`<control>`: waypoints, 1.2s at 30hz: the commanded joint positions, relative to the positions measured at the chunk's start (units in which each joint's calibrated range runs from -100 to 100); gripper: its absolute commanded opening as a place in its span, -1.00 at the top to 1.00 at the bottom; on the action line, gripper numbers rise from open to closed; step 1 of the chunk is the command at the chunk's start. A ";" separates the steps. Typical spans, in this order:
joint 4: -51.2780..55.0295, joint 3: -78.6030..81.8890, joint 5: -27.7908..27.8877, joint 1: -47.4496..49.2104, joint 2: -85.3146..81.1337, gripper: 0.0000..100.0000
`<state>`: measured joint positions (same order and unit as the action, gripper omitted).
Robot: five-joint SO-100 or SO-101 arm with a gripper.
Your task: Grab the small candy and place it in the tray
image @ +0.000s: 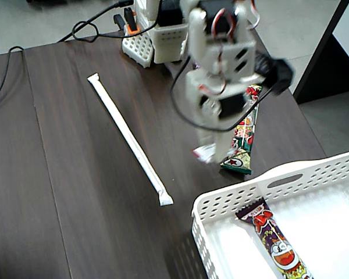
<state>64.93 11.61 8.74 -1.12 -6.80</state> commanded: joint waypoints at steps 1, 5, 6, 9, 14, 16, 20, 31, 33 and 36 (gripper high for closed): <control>-2.09 -3.11 -11.16 3.30 -9.06 0.98; -6.97 -5.94 -12.99 7.05 -8.98 0.98; -7.91 -6.67 -12.99 7.86 -8.56 0.98; -11.08 -8.96 -12.99 9.70 -7.39 0.98; -19.90 -13.16 -13.10 11.69 -2.87 0.98; -23.15 -15.62 -14.57 12.20 0.56 0.98; -23.92 -24.57 -16.24 12.79 9.77 0.98; -23.58 -52.98 -17.08 12.94 37.06 0.97; -21.61 -56.81 -18.55 13.16 40.16 0.96; -16.30 -63.29 -19.03 13.38 43.59 0.81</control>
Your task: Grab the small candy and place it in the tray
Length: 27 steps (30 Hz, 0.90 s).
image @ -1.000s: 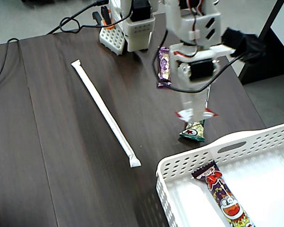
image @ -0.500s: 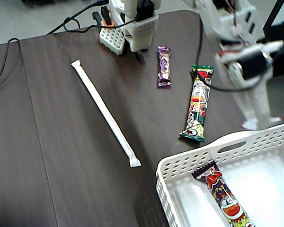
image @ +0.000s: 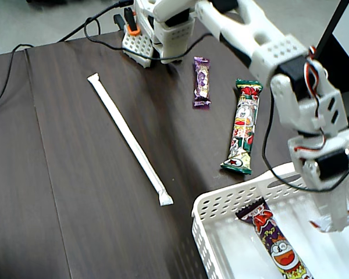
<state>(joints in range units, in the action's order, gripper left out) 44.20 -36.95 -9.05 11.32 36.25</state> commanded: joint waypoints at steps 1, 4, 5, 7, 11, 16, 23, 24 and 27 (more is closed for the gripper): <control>6.57 -16.47 -1.29 1.01 0.96 0.74; 13.85 -21.04 -1.34 1.60 1.71 0.55; 16.08 -22.05 -1.34 1.60 1.80 0.50; 20.36 -23.60 -1.34 1.60 1.80 0.43; 25.24 -25.06 -1.34 1.60 1.13 0.43; 25.67 -27.43 -1.23 1.08 1.04 0.62; 34.74 -35.56 -1.34 0.13 -2.22 0.91; 37.39 -36.75 -1.34 -0.02 -3.23 0.94; 45.96 -39.31 -0.76 -0.90 -6.49 0.98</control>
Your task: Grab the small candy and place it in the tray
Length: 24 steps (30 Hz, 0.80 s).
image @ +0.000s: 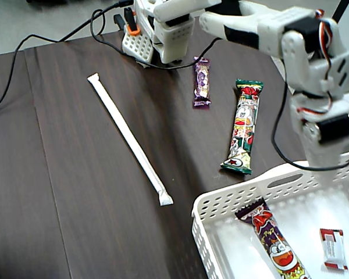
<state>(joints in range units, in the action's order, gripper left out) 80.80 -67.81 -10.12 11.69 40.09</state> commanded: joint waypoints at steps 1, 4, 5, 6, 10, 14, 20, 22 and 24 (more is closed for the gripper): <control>12.09 -8.72 0.36 -1.35 -11.33 0.98; 19.11 -7.72 4.04 -2.38 -14.43 0.98; 19.11 -7.44 5.40 -2.46 -15.10 0.98; 19.11 -6.44 6.40 -2.60 -16.02 0.98; 19.03 0.32 6.56 -3.78 -20.13 0.98; 19.03 7.81 6.97 -4.81 -24.23 0.98; 18.86 25.89 8.65 -5.77 -33.27 0.98; 18.43 32.65 9.81 -6.28 -36.53 0.98; 17.06 38.40 10.96 -6.50 -39.88 0.98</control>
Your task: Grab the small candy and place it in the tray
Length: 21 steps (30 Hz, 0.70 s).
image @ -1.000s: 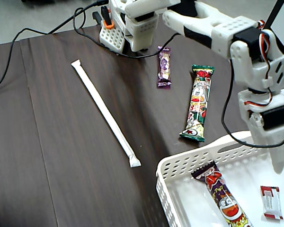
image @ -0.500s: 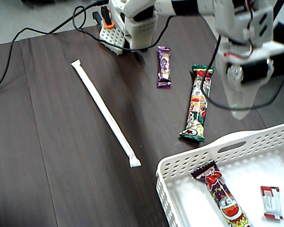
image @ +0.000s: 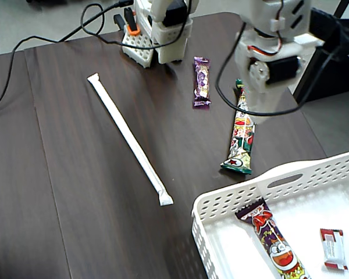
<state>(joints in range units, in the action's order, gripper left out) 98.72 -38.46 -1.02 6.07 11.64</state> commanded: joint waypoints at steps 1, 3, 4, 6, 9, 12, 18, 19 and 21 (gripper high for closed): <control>-1.80 12.34 2.28 -0.96 -13.61 0.98; -4.63 19.92 2.44 -1.69 -18.38 0.98; -6.08 23.48 2.49 -1.84 -20.56 0.98; -8.99 31.79 2.44 -1.84 -25.41 0.98; -16.70 48.60 2.44 -1.84 -34.70 0.98; -24.92 63.58 2.49 -1.84 -43.66 0.98; -32.80 84.21 2.54 -1.91 -62.33 0.98; -32.54 86.04 2.54 -1.91 -65.34 0.98; -32.45 90.06 2.54 -1.91 -70.79 0.98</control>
<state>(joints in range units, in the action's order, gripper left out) 68.00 45.84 1.23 4.50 -46.10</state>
